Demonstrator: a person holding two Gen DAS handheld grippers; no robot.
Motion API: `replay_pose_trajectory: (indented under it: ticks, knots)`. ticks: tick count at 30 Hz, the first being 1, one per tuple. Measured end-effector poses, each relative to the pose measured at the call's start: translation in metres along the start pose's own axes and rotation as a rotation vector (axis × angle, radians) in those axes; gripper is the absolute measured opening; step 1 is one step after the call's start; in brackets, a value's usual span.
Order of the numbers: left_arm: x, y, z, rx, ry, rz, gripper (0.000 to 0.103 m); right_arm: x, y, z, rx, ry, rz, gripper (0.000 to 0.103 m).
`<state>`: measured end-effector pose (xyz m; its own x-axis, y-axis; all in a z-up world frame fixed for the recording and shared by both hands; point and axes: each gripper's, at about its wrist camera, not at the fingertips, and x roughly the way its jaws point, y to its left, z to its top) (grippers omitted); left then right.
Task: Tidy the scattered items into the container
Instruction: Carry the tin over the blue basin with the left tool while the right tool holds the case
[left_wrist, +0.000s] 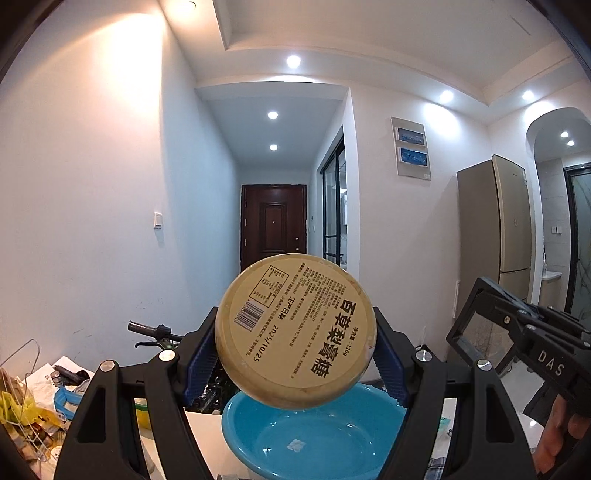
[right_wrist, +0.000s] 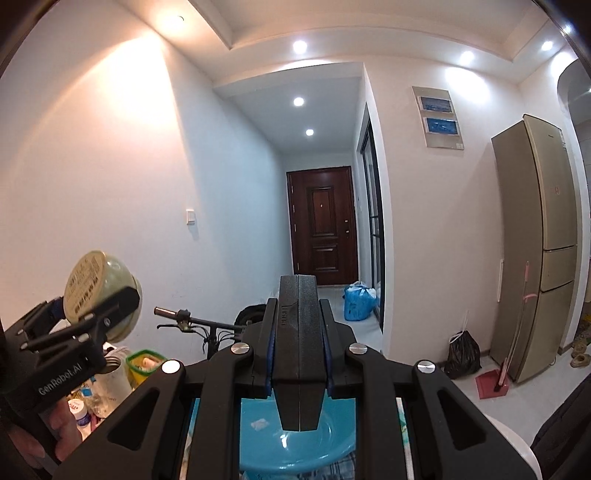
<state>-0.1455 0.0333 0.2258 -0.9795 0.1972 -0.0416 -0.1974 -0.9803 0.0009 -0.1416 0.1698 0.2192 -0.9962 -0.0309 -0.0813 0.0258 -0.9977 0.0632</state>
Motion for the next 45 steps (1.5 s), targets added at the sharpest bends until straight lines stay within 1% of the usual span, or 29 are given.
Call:
replay_pose_trajectory:
  ticks: [7, 12, 15, 20, 23, 28, 30, 33, 36, 41, 44, 45]
  knots:
    - [0.027, -0.001, -0.008, 0.005, 0.046, -0.003, 0.077, 0.01, -0.003, -0.007, 0.016, -0.001, 0.011, 0.018]
    - [0.036, 0.004, -0.015, -0.022, 0.042, -0.015, 0.077, 0.02, -0.005, -0.007, 0.013, -0.003, 0.006, 0.018]
    - [0.038, 0.009, -0.019, -0.032, 0.044, -0.011, 0.077, 0.026, -0.005, -0.007, 0.005, 0.001, 0.001, 0.018]
    - [0.046, 0.016, -0.028, -0.05, 0.06, -0.008, 0.077, 0.033, -0.001, -0.009, -0.004, 0.004, -0.002, 0.018]
    - [0.053, 0.019, -0.027, -0.059, 0.068, -0.007, 0.077, 0.037, -0.001, -0.012, 0.003, 0.006, -0.001, 0.018]
    - [0.057, 0.023, -0.03, -0.064, 0.062, -0.006, 0.077, 0.046, -0.003, -0.022, -0.002, 0.035, -0.009, 0.018]
    - [0.059, 0.024, -0.032, -0.065, 0.071, -0.009, 0.077, 0.052, -0.005, -0.023, 0.001, 0.044, -0.01, 0.018]
    - [0.063, 0.025, -0.036, -0.066, 0.085, 0.007, 0.077, 0.057, -0.006, -0.026, -0.002, 0.056, -0.011, 0.018]
    - [0.069, 0.026, -0.039, -0.078, 0.1, 0.0, 0.077, 0.062, -0.009, -0.028, 0.001, 0.068, -0.013, 0.018]
    - [0.082, 0.023, -0.046, -0.071, 0.133, 0.0, 0.077, 0.071, -0.014, -0.033, 0.008, 0.088, -0.021, 0.018]
    - [0.097, 0.023, -0.055, -0.085, 0.173, -0.016, 0.077, 0.081, -0.016, -0.036, 0.01, 0.102, -0.022, 0.018]
    - [0.105, 0.023, -0.06, -0.094, 0.198, -0.023, 0.077, 0.084, -0.017, -0.038, 0.01, 0.11, -0.021, 0.018]
